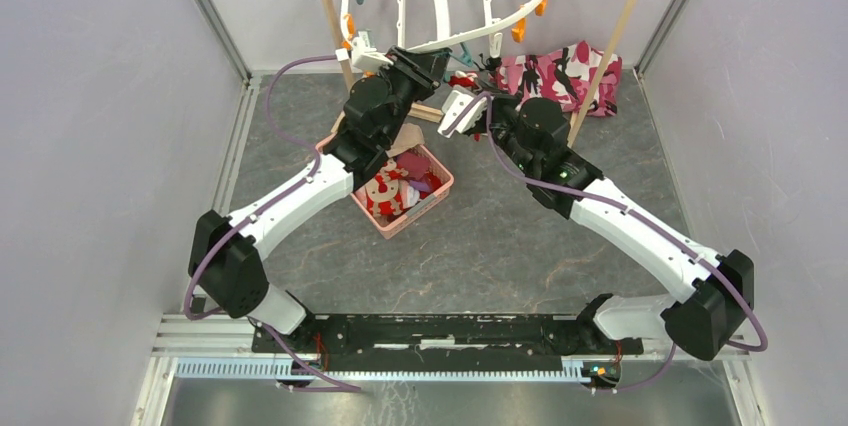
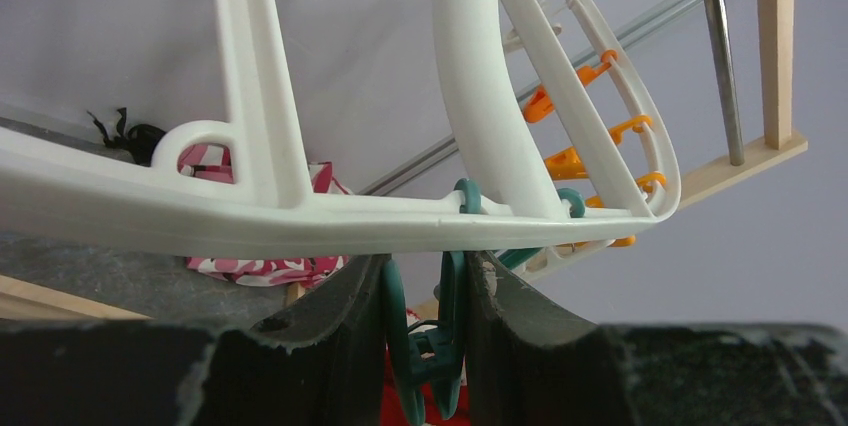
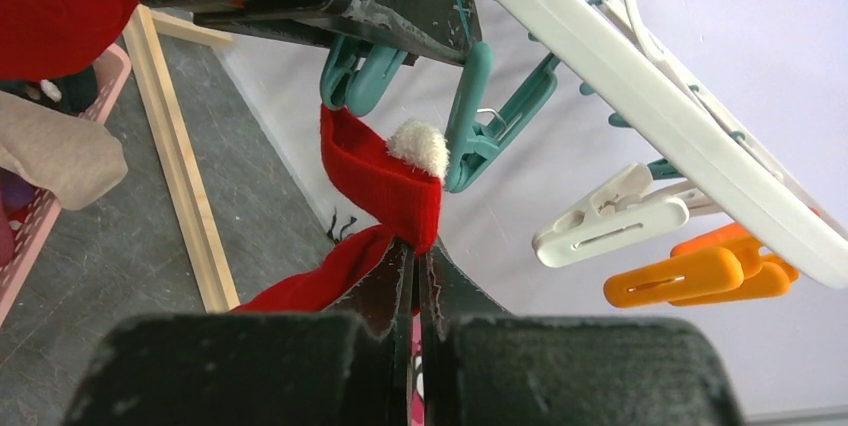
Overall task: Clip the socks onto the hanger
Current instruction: Clamp the sock onto the hanger.
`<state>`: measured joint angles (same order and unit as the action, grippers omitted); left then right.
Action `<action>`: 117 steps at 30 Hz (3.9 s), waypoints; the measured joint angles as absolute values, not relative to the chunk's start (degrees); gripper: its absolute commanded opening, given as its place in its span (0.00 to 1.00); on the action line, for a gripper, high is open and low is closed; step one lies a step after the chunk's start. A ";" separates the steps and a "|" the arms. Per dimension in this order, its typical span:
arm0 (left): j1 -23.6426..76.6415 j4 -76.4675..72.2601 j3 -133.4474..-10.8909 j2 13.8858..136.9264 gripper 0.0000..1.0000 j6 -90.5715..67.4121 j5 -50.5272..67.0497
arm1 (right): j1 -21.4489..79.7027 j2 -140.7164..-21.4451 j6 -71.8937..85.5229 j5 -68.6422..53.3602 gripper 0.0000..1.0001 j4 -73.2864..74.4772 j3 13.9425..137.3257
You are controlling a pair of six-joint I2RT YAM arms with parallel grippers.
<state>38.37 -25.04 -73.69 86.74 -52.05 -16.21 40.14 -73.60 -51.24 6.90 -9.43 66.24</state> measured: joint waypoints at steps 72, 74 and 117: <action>38.39 -20.05 -74.76 88.40 0.09 -60.69 -19.49 | 45.63 -78.83 -40.21 19.79 0.00 -8.03 70.91; 38.39 -20.08 -74.76 88.40 0.09 -60.69 -19.46 | 45.63 -78.83 -40.21 19.79 0.00 -8.05 70.91; 38.39 -25.30 -72.75 88.14 0.06 -57.67 -15.90 | 45.67 -58.06 -86.41 8.54 0.00 -29.58 36.32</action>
